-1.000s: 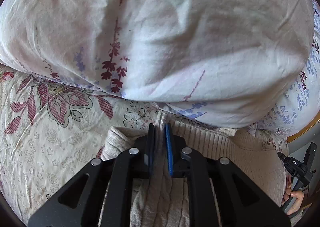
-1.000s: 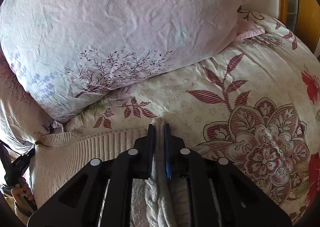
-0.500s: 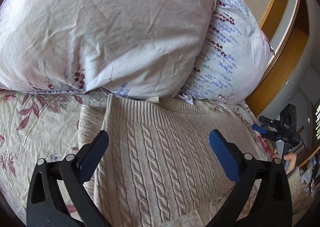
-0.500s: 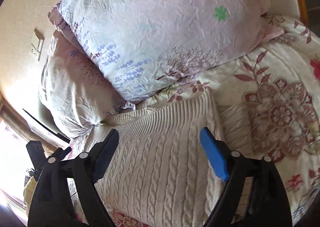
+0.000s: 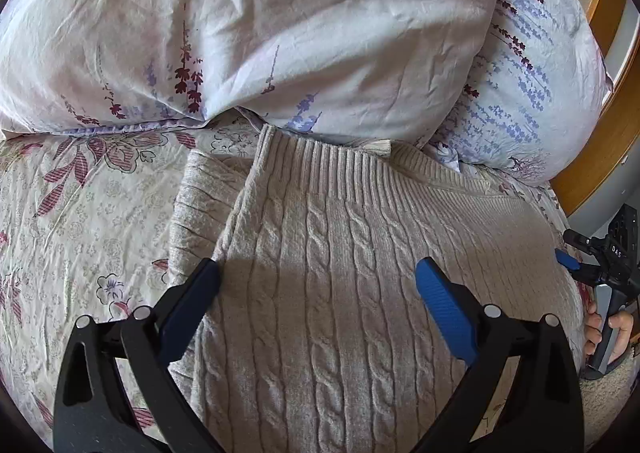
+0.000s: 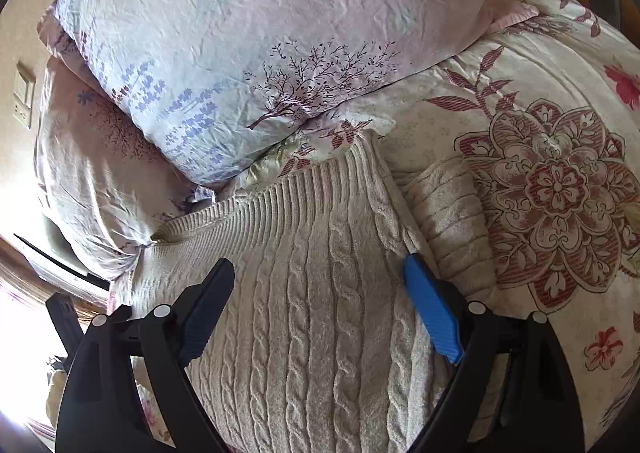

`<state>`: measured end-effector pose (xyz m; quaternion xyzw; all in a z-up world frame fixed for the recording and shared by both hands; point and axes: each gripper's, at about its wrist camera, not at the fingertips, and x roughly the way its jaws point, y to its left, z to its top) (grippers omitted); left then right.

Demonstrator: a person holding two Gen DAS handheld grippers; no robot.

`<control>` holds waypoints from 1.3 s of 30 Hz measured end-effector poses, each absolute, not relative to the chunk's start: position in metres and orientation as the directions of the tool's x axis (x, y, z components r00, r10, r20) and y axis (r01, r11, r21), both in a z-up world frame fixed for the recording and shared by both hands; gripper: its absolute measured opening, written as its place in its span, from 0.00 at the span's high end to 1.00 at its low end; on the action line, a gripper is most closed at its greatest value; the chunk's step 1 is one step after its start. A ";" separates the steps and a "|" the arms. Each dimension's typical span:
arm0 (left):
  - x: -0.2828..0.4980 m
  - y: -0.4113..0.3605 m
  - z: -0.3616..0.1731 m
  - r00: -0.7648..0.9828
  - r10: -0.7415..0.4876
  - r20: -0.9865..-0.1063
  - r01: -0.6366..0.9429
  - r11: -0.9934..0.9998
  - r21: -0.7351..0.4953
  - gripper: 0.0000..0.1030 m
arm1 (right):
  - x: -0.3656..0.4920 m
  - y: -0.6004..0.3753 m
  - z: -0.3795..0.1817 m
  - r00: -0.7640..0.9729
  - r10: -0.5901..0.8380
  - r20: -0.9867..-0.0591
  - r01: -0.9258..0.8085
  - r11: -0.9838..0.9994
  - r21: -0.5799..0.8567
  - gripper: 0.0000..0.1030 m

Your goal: Fold small clothes

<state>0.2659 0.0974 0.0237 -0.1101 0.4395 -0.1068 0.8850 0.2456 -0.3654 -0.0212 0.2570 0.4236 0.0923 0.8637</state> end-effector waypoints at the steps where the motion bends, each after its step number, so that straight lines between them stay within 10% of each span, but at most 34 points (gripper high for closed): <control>1: 0.268 0.097 0.023 0.590 -0.276 -0.759 0.086 0.956 -0.280 0.05 | 0.247 -0.363 -0.021 0.623 0.363 -0.693 0.060 0.861 0.505 0.13; 14: 0.242 0.128 0.038 0.653 -0.222 -0.724 0.020 0.961 -0.276 0.05 | 0.237 -0.353 -0.008 0.668 0.246 -0.702 0.114 0.899 0.424 0.06; 27: 0.244 0.149 0.024 0.596 -0.147 -0.789 -0.059 0.972 -0.226 0.02 | 0.244 -0.220 -0.002 0.577 0.008 -0.817 -0.039 0.999 -0.017 0.01; 39: 0.259 0.130 0.019 0.566 -0.186 -0.803 -0.021 0.971 -0.239 0.02 | 0.248 -0.186 -0.033 0.605 -0.040 -0.795 0.002 0.999 -0.048 0.01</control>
